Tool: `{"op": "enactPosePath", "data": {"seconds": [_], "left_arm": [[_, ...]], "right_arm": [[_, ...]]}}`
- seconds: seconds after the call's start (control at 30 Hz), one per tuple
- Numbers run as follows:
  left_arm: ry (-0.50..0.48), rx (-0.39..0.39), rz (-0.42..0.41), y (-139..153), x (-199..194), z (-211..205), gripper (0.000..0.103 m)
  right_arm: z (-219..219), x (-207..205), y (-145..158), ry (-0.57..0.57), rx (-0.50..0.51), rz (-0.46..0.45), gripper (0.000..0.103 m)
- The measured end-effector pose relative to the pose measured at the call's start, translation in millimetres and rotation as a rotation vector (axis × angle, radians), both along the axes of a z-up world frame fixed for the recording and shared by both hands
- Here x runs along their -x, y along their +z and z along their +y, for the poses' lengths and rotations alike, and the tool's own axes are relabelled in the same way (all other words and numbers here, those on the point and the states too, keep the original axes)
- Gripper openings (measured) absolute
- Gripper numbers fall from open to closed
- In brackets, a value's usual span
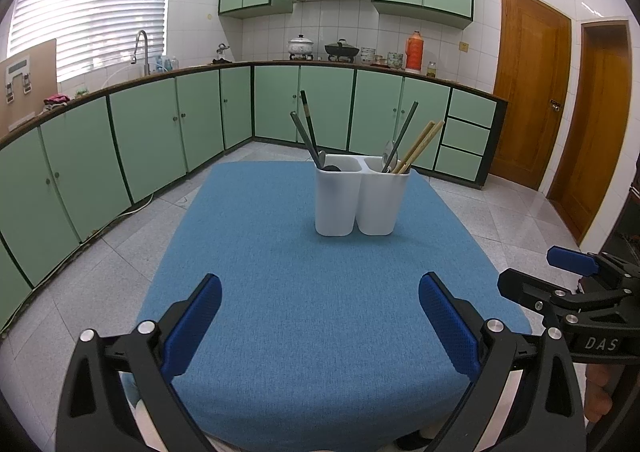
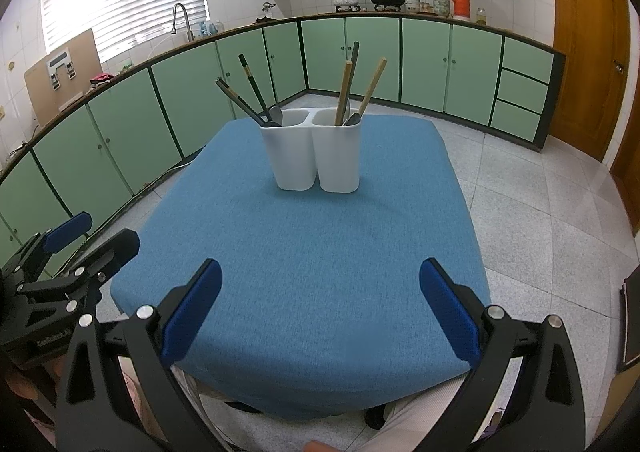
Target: Organize utensils
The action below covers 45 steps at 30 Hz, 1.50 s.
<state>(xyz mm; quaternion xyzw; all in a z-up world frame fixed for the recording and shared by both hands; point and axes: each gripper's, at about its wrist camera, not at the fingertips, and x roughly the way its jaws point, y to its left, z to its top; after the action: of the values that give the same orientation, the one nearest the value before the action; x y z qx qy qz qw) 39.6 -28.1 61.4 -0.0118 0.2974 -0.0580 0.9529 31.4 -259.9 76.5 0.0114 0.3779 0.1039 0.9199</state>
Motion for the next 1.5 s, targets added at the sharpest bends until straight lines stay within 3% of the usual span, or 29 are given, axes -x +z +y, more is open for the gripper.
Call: {"op": "enactPosePath", "data": {"seconds": [1.5], "left_arm": [[0.005, 0.003, -0.002, -7.7, -3.5, 1.2, 0.097]], "right_arm": [[0.7, 0.3, -2.2, 0.002, 0.001, -0.001, 0.096]]}}
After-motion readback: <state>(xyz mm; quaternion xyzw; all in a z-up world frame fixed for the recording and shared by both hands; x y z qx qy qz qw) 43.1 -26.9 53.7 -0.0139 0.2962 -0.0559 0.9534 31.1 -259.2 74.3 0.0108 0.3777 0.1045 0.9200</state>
